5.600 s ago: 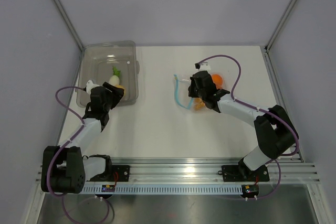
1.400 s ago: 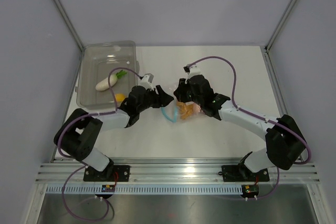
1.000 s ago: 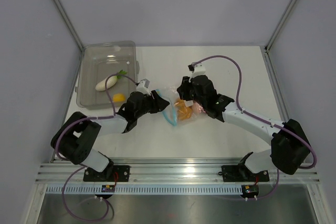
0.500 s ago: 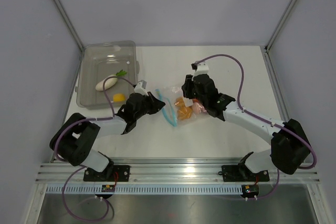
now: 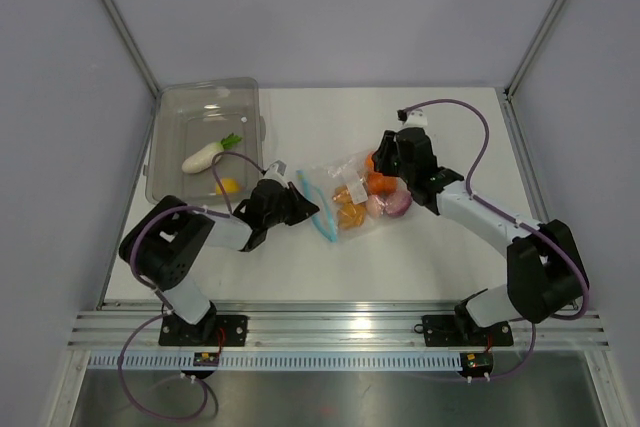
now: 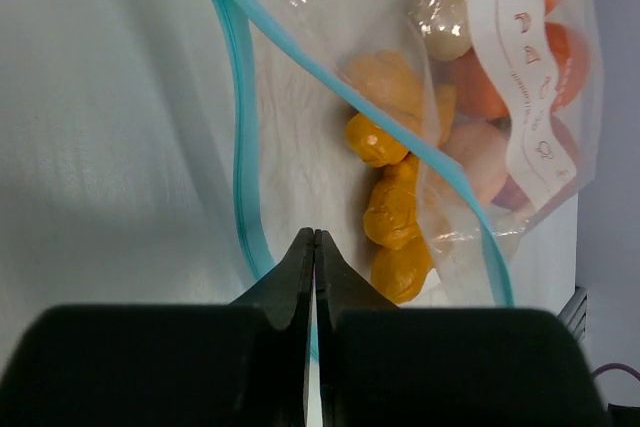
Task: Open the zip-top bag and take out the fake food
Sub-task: Pick up the fake vegetable from the zipper food storage bag.
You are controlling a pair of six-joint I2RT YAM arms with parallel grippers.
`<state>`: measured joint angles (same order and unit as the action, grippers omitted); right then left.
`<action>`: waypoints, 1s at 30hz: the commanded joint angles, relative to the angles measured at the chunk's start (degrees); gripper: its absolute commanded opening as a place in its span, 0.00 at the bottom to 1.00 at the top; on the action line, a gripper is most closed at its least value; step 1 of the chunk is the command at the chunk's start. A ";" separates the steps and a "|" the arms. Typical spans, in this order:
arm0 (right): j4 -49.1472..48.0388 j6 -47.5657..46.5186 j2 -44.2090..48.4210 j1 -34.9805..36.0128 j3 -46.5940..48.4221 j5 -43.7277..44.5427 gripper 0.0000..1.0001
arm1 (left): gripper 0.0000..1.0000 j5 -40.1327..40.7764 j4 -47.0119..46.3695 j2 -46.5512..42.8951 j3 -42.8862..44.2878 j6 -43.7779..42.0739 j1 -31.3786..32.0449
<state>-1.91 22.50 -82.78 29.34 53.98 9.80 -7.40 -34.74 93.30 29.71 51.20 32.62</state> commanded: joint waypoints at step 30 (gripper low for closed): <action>-3.45 11.69 -11.70 -13.96 -0.27 -13.84 0.35 | 0.56 -13.52 -15.00 14.10 9.13 2.94 0.69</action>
<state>-2.66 32.91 -93.47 15.57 52.99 -0.84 -19.40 -46.06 106.91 36.99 55.31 32.69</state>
